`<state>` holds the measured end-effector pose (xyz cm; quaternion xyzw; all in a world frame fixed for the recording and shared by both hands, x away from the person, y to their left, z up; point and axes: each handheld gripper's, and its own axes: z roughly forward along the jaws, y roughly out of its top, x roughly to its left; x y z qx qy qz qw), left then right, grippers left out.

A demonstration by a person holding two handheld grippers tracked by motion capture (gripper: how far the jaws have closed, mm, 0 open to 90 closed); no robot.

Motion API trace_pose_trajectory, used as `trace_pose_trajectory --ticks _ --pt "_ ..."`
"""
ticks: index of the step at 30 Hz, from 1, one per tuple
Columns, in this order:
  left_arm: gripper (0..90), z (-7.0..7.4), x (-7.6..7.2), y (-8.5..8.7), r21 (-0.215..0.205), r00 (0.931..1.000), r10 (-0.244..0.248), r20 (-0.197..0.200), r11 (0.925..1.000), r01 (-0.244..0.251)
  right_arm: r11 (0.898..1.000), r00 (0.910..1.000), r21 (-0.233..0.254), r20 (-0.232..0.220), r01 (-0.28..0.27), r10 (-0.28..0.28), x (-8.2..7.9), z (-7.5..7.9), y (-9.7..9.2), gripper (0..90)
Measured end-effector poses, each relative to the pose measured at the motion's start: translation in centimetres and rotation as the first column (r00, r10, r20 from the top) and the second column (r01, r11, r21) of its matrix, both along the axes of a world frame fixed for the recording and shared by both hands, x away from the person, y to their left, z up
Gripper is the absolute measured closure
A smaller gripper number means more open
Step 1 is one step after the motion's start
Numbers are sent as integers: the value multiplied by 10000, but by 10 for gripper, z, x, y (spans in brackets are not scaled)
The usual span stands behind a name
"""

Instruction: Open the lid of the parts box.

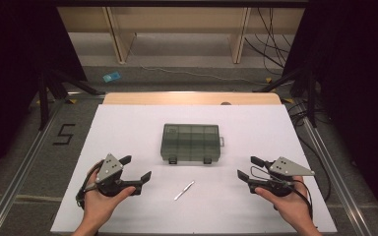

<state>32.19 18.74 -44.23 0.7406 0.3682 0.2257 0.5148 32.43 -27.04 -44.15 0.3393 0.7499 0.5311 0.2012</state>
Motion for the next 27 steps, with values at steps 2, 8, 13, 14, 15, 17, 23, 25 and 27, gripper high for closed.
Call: trace_pose_trajectory --ticks 2,8,13,14,15,17,23,25,27 --pt "151 1 1 0 221 9999 -14 121 9998 11 9999 9999 99 -130 -17 18 0 -1 -2 301" --pt "159 1 3 -1 361 9999 152 -4 9992 -152 9999 9998 -47 -71 160 -161 1 1 -5 301" --pt "289 2 9 -1 749 9989 435 -156 9963 -422 9996 9998 -192 -56 212 -213 5 3 -2 334" --pt "409 3 12 0 714 9983 540 -203 9961 -524 9998 9998 -62 20 183 -183 7 2 2 368" --pt "409 4 14 0 720 9975 651 -272 9954 -630 9998 9998 -62 20 183 -183 7 2 2 368" --pt "680 1 26 -2 1142 9952 813 -541 9906 -747 9976 9996 -633 -30 284 -286 14 4 9 568" --pt "898 -14 55 -15 2316 9894 672 -1286 9721 -360 9917 9992 -1287 -401 -54 2 35 -1 27 900" --pt "899 -17 63 -18 2787 9867 588 -1516 9603 -144 9897 9961 -1429 -881 -122 -5 44 -8 32 900" --pt "899 -20 69 -23 2855 9840 641 -1663 9583 -141 9873 9928 -1580 -1194 -138 -52 53 -15 37 900"
